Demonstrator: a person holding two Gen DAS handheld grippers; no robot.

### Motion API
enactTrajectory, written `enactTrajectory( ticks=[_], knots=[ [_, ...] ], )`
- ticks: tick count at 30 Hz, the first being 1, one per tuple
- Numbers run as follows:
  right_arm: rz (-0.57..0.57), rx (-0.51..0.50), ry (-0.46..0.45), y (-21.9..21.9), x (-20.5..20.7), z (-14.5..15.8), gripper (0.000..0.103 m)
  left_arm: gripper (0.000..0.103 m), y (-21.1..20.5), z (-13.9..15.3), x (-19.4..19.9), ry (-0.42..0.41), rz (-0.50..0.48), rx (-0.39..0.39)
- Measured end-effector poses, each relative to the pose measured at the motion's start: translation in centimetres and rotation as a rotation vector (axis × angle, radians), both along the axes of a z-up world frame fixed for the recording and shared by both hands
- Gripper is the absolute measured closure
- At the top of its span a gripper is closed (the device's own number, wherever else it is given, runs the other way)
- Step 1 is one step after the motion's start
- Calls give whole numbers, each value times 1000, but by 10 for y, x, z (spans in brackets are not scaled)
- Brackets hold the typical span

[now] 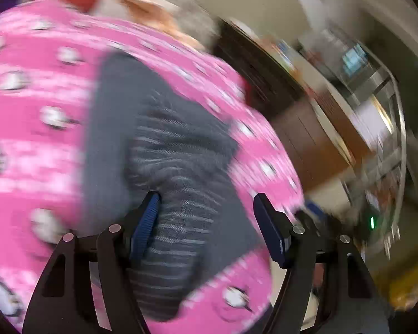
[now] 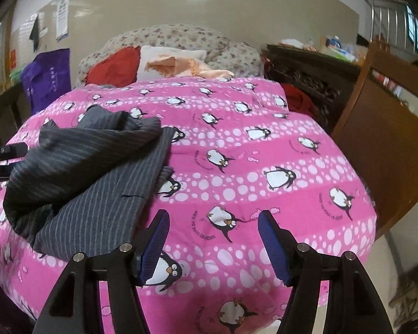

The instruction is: Fold large clothes

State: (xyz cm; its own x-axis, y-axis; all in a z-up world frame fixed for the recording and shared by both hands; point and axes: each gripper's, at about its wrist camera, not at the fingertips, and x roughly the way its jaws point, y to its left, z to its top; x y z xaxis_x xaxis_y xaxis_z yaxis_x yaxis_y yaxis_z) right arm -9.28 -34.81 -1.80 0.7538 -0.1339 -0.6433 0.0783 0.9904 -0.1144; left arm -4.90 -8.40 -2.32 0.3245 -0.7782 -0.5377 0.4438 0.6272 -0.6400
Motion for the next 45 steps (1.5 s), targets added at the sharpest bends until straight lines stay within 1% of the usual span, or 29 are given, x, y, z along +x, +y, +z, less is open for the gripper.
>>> enactTrajectory(
  ticks=[1,3,4,7,9,12,14,15,17,19,20,21,22,23,25,26,27,28,31,33,34,36,38,39,40,41,42,43,45],
  knots=[
    [-3,3,3,0,-1,0,39,34,-15,-6,-3,15,-69,-11],
    [-7,7,6,-1,-2,1,39,34,-32,-14,-9,30,-138,-28],
    [-7,6,4,-1,-3,3,39,34,-39,-15,-16,17,-173,-52],
    [6,8,-20,2,-5,15,39,34,-46,-11,-31,-21,-240,-110],
    [19,26,-45,5,-4,23,39,34,-44,-16,-33,-1,-265,-139],
    [70,116,-99,13,-1,37,39,34,-40,-15,-29,24,-299,-199],
    [163,220,-142,24,4,49,39,34,-36,-16,-29,36,-310,-202],
    [234,275,-155,34,9,54,45,34,-35,-17,-27,45,-306,-197],
    [427,377,-116,59,29,58,66,34,-30,-16,-28,53,-311,-204],
    [547,394,-36,84,53,52,69,34,-26,-15,-29,49,-319,-190],
    [574,376,2,93,63,45,76,34,-26,-15,-31,47,-329,-185],
    [597,374,58,100,73,36,77,34,-26,-15,-34,45,-340,-179],
    [632,386,156,107,87,20,77,34,-26,-14,-36,42,-344,-174],
    [626,347,198,110,93,9,80,34,-26,-15,-37,40,-346,-169],
    [588,234,297,110,100,-14,81,34,-23,-13,-41,35,-352,-154],
    [561,202,326,103,99,-24,81,35,-20,-10,-44,27,-363,-156],
    [535,191,337,91,97,-31,81,35,-23,-7,-49,15,-394,-126],
    [525,189,339,82,95,-36,83,35,-19,-2,-53,-10,-396,-125],
    [477,316,307,50,86,-46,83,35,-3,9,-49,-52,-336,-115],
    [467,377,282,41,83,-50,83,35,11,12,-37,-66,-230,-113],
    [461,398,274,38,82,-53,83,35,16,12,-30,-68,-169,-103],
    [442,435,251,33,79,-54,83,35,21,1,-20,-38,-105,-51],
    [436,435,238,36,72,-57,82,40,16,-21,-17,-3,-93,43],
    [442,408,229,40,67,-59,82,45,12,-30,-22,-21,-90,118],
    [453,352,225,46,63,-63,82,48,9,-35,-28,-58,-92,167],
    [469,288,197,56,58,-67,82,48,2,-36,-40,-147,-108,240],
    [470,267,176,58,57,-69,82,48,-3,-37,-47,-202,-118,296],
    [467,267,168,58,57,-69,82,48,-7,-37,-50,-232,-119,329],
    [457,291,176,55,59,-66,82,47,-10,-37,-53,-262,-118,353]
  ],
)
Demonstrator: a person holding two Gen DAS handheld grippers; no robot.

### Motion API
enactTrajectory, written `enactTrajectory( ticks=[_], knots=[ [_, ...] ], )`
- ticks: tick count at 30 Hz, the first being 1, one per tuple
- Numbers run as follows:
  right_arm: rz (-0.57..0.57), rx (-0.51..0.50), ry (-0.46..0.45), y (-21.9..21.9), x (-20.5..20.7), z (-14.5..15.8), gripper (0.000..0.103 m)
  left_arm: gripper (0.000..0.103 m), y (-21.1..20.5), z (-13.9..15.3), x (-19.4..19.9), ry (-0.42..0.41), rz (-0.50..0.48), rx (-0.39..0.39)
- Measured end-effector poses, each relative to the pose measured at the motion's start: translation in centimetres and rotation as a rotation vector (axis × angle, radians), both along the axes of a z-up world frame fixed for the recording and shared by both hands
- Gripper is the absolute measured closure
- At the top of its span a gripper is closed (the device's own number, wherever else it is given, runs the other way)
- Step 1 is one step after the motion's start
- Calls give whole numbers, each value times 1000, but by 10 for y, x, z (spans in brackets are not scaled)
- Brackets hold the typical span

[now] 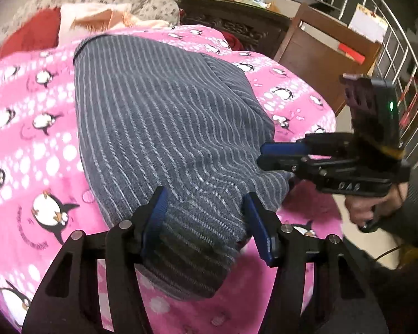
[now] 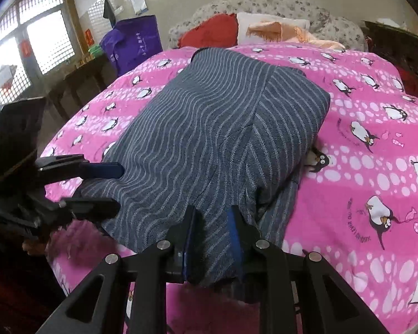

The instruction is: Fold large clothes

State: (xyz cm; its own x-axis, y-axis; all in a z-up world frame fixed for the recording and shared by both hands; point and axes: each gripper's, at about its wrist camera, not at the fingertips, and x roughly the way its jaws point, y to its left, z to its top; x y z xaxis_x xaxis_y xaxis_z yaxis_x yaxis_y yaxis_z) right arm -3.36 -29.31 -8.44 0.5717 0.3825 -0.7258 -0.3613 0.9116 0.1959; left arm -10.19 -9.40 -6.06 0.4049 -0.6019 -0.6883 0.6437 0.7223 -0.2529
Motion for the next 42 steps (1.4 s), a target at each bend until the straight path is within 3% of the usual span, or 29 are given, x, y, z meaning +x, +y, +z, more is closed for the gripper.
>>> enactTrajectory(
  ticks=[4,11,14,16,18,22,23,25,29,34,38,42],
  knots=[
    [-38,55,64,-5,3,16,80,47,0,3,-3,-6,11,-11],
    [-270,49,-159,11,25,103,75,45,-6,2,-6,5,19,6],
    [-387,123,-157,21,64,114,66,45,-12,3,-1,17,20,4],
    [-405,165,-170,25,86,111,64,45,-11,3,1,28,18,-2],
    [-385,127,-189,27,109,92,61,45,-9,4,2,36,15,-8],
    [-404,49,-76,8,122,17,61,45,-5,3,3,45,11,-40],
    [-406,108,-39,-5,122,5,64,45,-5,3,5,50,9,-56],
    [-444,194,-47,-21,120,5,65,44,-8,4,7,48,15,-52],
    [-424,190,-45,-19,119,5,64,44,-5,18,22,91,51,-88],
    [-451,177,-67,-22,115,16,65,44,7,60,77,57,231,-157],
    [-494,84,-85,-14,118,33,65,44,-10,70,135,65,361,-153],
    [-460,-49,-36,-1,132,18,60,44,-35,42,185,110,474,-79]
  ],
)
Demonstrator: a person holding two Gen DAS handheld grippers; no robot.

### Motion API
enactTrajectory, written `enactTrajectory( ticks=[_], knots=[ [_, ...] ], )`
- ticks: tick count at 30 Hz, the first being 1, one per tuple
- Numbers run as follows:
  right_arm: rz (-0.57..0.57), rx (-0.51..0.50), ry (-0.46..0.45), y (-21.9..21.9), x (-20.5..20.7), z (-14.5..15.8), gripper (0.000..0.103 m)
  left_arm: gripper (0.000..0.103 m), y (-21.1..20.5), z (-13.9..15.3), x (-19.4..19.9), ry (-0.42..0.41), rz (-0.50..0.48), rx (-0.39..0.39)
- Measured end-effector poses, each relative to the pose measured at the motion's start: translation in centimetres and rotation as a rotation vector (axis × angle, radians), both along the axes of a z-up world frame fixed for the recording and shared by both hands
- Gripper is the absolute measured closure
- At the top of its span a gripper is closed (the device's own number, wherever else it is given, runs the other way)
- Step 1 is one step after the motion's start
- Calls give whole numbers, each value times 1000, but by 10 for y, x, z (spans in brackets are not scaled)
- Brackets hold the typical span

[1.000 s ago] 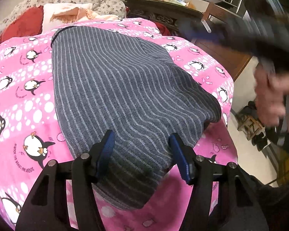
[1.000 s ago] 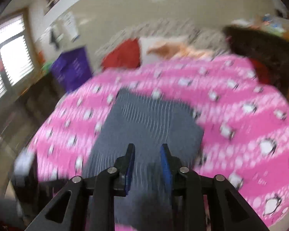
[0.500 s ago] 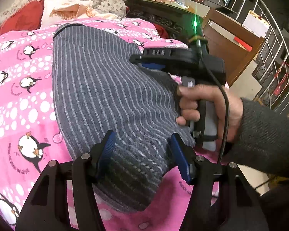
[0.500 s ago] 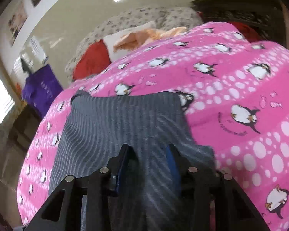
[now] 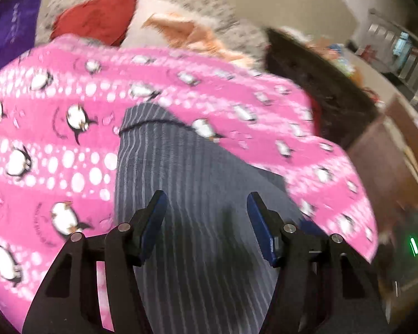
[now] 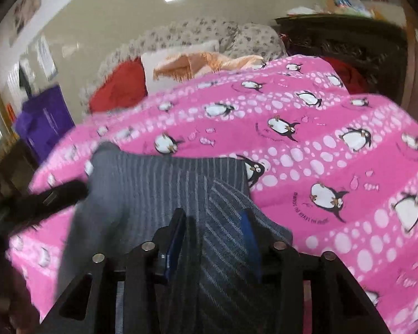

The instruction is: Fold large clothes

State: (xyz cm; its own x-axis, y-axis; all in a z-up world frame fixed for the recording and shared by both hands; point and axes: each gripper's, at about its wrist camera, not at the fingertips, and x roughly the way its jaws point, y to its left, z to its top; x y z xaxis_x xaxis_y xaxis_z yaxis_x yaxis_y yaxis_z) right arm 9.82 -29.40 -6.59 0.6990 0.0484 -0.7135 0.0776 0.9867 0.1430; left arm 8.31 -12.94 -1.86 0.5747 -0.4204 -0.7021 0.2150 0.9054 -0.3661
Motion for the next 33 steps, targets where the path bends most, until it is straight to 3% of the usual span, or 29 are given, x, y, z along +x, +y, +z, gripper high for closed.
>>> enactTrajectory(
  ticks=[3,4,8,12,15,18,21,23,25,26,29,33],
  knots=[
    [6,43,38,-8,2,-18,60,43,-10,-40,14,68,33,54],
    [1,61,38,-11,3,-19,60,43,-13,-42,11,35,35,86],
    [7,87,45,-16,8,-26,60,37,-18,-46,19,42,40,124],
    [11,115,41,-19,8,-26,60,35,-19,-48,25,51,42,126],
    [42,197,40,-26,2,-22,55,27,-18,-43,27,68,6,105],
    [3,152,19,-47,-28,-1,54,27,3,-21,19,103,-36,67],
    [20,138,-19,-68,-64,12,41,27,40,-6,-9,55,-24,5],
    [44,146,-8,-77,-79,12,37,25,58,-14,-29,54,-22,20],
    [87,164,17,-77,-87,7,36,25,66,-37,-45,109,-60,33],
    [106,181,22,-77,-88,5,33,25,69,-48,-53,133,-71,9],
    [144,291,38,-74,-81,-7,27,17,74,-54,-74,79,-57,-70],
    [192,506,162,-75,-53,-41,24,14,57,-57,-84,22,-113,-6]
  ],
)
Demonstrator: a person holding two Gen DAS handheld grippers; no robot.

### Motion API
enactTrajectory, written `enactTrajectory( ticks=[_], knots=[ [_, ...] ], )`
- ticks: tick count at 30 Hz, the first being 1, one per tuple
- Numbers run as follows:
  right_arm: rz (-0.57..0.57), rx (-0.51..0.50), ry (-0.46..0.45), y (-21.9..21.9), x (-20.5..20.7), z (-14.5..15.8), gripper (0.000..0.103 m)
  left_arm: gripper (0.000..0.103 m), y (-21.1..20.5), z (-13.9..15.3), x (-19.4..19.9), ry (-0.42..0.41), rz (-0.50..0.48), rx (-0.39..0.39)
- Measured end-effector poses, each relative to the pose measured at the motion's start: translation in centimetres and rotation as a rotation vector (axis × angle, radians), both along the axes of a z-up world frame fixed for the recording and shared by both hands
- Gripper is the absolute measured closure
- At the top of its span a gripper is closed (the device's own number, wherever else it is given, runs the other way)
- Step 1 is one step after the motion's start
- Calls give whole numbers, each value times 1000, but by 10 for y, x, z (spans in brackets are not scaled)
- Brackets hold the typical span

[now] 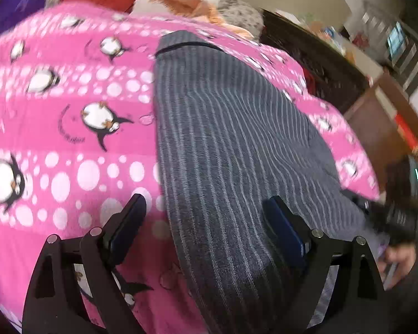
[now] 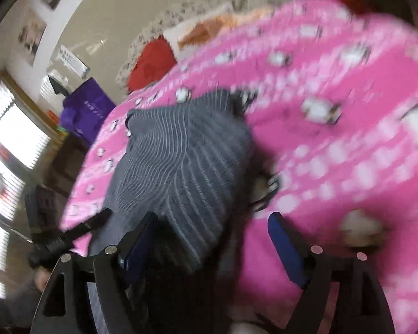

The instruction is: Fold large clothes

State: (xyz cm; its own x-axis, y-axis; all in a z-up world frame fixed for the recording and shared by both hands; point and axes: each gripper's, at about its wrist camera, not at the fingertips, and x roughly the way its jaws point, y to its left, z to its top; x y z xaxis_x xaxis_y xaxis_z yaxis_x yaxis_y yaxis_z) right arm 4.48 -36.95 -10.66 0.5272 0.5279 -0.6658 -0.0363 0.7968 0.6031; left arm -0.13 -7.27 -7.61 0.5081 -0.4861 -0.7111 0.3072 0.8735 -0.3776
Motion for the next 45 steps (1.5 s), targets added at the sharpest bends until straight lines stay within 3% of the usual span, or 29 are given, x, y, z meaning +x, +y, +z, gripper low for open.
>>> enactTrajectory(
  ticks=[2,4,5,7,8,10,12,13,14,17,20,27,31,33,35,37,39,41,45],
  knots=[
    [41,90,3,0,12,-6,22,13,-1,-1,0,2,-23,10],
    [102,92,-8,7,23,-6,23,8,0,-3,2,9,-36,-8],
    [121,59,-25,12,27,-5,23,1,-1,-5,4,10,-56,-15],
    [149,-28,-91,19,33,-1,33,1,-5,-6,2,-4,-72,1],
    [143,-72,-116,21,34,0,43,1,-7,-6,1,-10,-71,14],
    [126,-174,-162,33,31,2,50,1,-12,-4,1,-17,-67,25],
    [118,-288,-208,46,25,5,56,17,-13,-3,-2,-43,-48,30],
    [114,-317,-220,51,24,6,58,36,-14,-1,-3,-50,-54,16],
    [107,-339,-225,56,25,7,60,43,-16,1,-6,-65,-45,26],
    [110,-302,-215,60,30,5,65,66,-17,7,-8,-95,-18,37],
    [110,-232,-205,68,35,4,66,75,-7,20,-11,-132,1,18],
    [142,-121,-220,120,59,8,66,76,41,52,-8,-216,59,43],
    [210,-95,-229,181,84,8,67,76,102,49,6,-189,155,74],
    [203,-131,-223,198,89,5,65,75,119,38,14,-158,163,78],
    [189,-168,-217,199,88,7,61,65,128,17,26,-89,144,62],
    [183,-211,-208,195,83,8,51,55,125,6,26,-101,153,92],
    [185,-259,-215,188,72,10,41,52,121,6,24,-112,162,92],
    [180,-274,-214,177,58,13,38,39,123,7,22,-107,174,100],
    [154,-266,-179,152,30,23,37,39,132,14,3,-95,184,92]
  ],
)
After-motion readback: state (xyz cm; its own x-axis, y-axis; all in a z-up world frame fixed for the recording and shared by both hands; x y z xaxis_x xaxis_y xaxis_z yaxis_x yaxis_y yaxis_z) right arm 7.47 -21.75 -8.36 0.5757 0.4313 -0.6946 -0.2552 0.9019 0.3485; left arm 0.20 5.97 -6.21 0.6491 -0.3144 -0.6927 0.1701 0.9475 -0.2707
